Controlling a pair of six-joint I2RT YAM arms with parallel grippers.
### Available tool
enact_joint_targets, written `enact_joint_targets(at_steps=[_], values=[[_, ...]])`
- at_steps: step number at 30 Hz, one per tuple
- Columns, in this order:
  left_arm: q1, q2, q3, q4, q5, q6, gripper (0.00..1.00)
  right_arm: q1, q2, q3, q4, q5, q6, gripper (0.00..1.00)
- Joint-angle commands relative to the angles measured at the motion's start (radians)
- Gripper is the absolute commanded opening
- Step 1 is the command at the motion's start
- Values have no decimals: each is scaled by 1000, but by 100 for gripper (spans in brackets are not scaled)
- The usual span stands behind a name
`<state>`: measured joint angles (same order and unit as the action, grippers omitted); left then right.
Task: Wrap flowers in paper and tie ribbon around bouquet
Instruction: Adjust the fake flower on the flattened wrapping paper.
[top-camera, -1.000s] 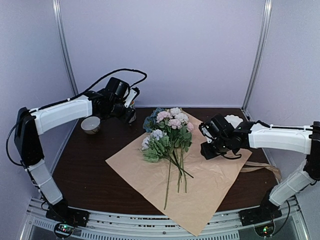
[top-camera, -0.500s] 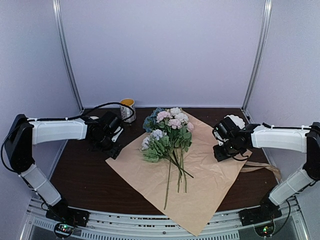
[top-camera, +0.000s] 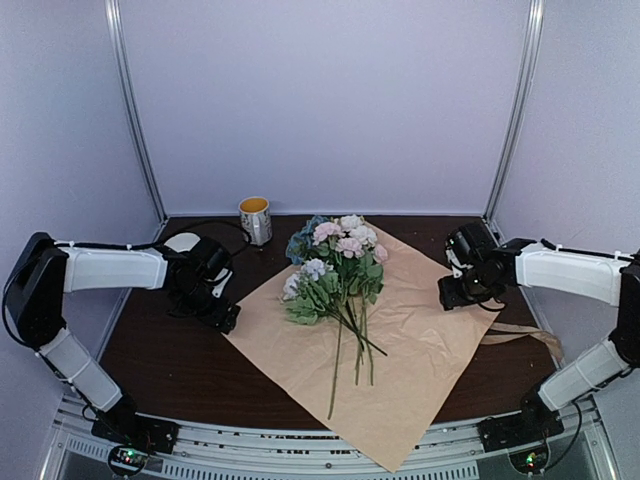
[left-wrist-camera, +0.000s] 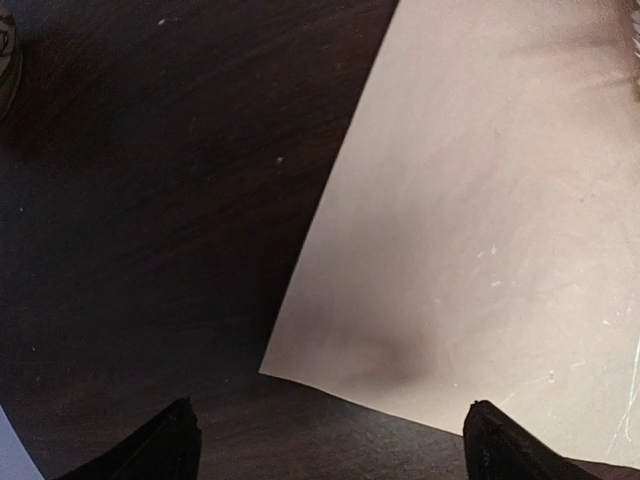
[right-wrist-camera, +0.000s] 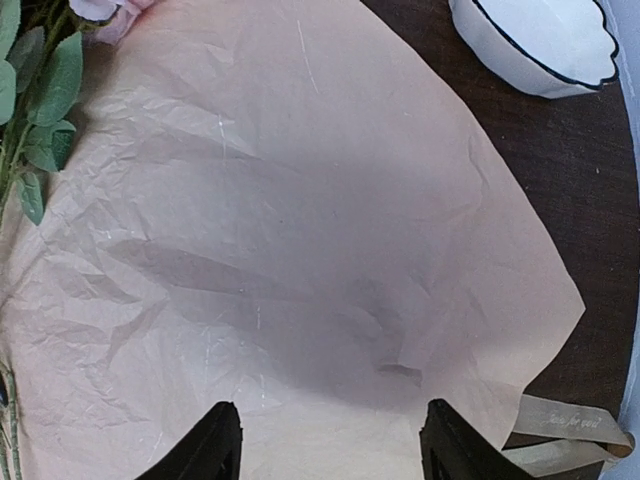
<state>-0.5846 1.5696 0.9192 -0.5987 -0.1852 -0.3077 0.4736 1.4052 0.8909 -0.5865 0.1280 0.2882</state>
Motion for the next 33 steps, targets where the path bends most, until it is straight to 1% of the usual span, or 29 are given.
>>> enact_joint_targets(at_steps=[1,4,7,10,12,14,17,20,23,26,27,29,30,31,33], values=[[81,11,-9,86,99,-52,95,14,0,3,58,-125,27,58],[134,9,-44,153,200,-72,95,79,19,12,110,-208,49,57],[155,24,-78,218,262,-88,95,161,21,21,156,-204,82,56],[154,67,-102,288,375,-106,92,256,26,35,205,-219,97,56],[154,105,-103,302,397,-100,91,315,53,52,226,-250,96,56],[154,141,-92,302,402,-85,89,360,112,67,254,-292,98,56],[154,160,-86,319,441,-80,85,394,195,100,252,-295,110,54],[154,147,-84,335,461,-78,76,429,219,132,235,-220,126,53],[154,139,-76,336,449,-73,59,473,193,158,208,-61,130,53],[155,148,-64,336,448,-72,45,524,150,178,163,136,116,52],[155,150,-61,333,442,-71,43,551,135,182,153,209,103,53],[154,156,-55,320,414,-67,43,620,119,187,156,302,51,52],[155,162,-50,309,393,-63,43,655,118,185,171,307,15,53],[155,168,-45,295,373,-60,44,684,122,179,201,276,-23,53],[154,187,-32,268,332,-56,44,713,152,174,264,144,-92,52]])
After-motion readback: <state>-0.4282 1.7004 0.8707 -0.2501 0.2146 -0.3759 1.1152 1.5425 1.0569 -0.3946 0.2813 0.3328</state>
